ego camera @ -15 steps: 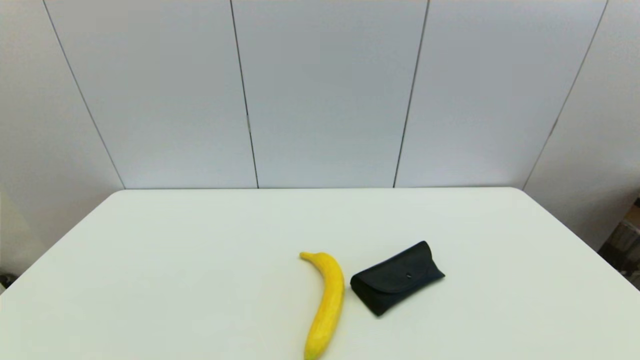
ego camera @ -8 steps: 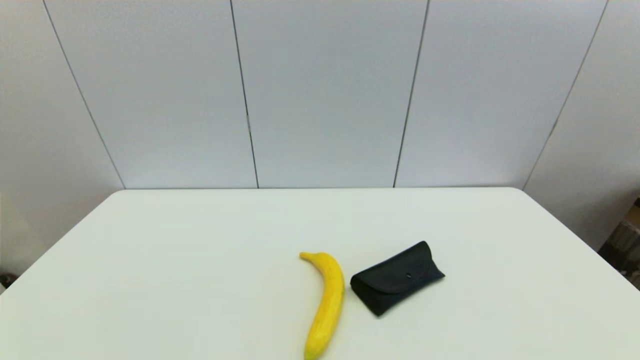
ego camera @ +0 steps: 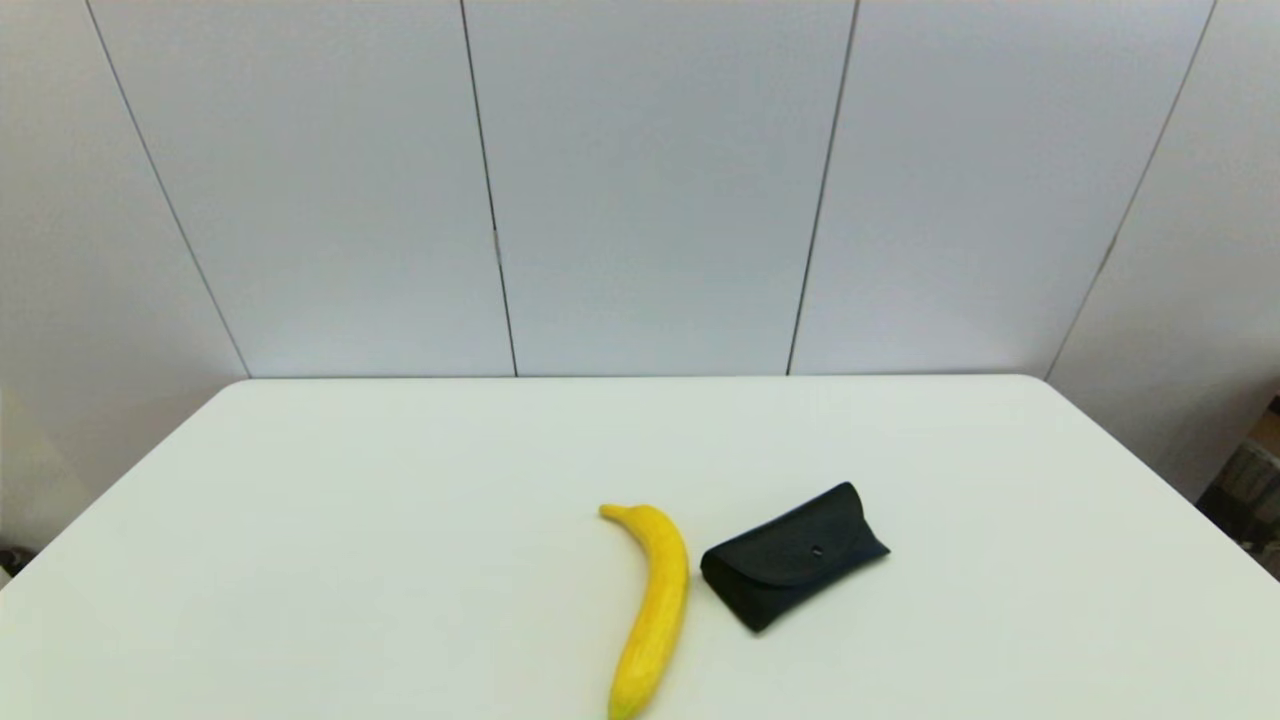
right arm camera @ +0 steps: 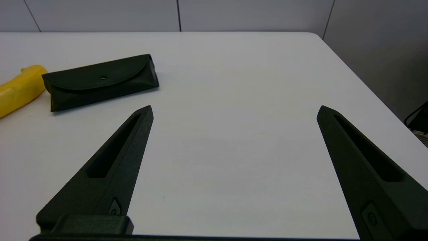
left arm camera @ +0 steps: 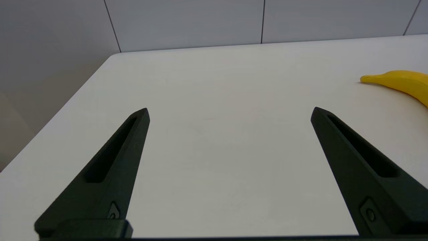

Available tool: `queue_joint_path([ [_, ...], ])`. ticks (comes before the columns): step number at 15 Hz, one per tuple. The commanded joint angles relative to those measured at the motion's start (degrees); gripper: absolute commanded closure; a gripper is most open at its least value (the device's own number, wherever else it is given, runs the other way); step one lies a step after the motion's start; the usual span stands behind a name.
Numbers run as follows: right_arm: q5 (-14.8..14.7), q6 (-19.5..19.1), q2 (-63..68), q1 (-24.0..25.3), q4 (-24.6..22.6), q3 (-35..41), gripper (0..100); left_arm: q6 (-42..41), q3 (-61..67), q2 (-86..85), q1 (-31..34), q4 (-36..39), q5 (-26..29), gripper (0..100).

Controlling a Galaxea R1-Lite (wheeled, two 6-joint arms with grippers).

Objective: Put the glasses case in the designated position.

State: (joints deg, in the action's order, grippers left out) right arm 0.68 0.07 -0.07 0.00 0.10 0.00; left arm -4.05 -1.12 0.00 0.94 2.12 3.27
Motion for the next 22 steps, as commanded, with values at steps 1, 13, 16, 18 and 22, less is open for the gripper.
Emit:
queue_joint_path([
  [1, 0.0, 0.0, 0.1, 0.0, 0.0, 0.0, 0, -0.1, 0.6, 0.1, 0.0, 0.2, -0.2, 0],
  [13, 0.0, 0.0, 0.1, 0.0, 0.0, 0.0, 0, 0.7, 1.1, 0.1, 0.0, -1.8, -0.9, 0],
  [16, 0.0, 0.0, 0.1, 0.0, 0.0, 0.0, 0, 0.7, 1.1, 0.1, 0.0, -1.8, -0.9, 0],
  [18, 0.0, 0.0, 0.1, 0.0, 0.0, 0.0, 0, 0.7, 1.1, 0.1, 0.0, -1.8, -0.9, 0],
  [22, 0.0, 0.0, 0.1, 0.0, 0.0, 0.0, 0, 0.7, 1.1, 0.1, 0.0, -1.8, -0.9, 0],
])
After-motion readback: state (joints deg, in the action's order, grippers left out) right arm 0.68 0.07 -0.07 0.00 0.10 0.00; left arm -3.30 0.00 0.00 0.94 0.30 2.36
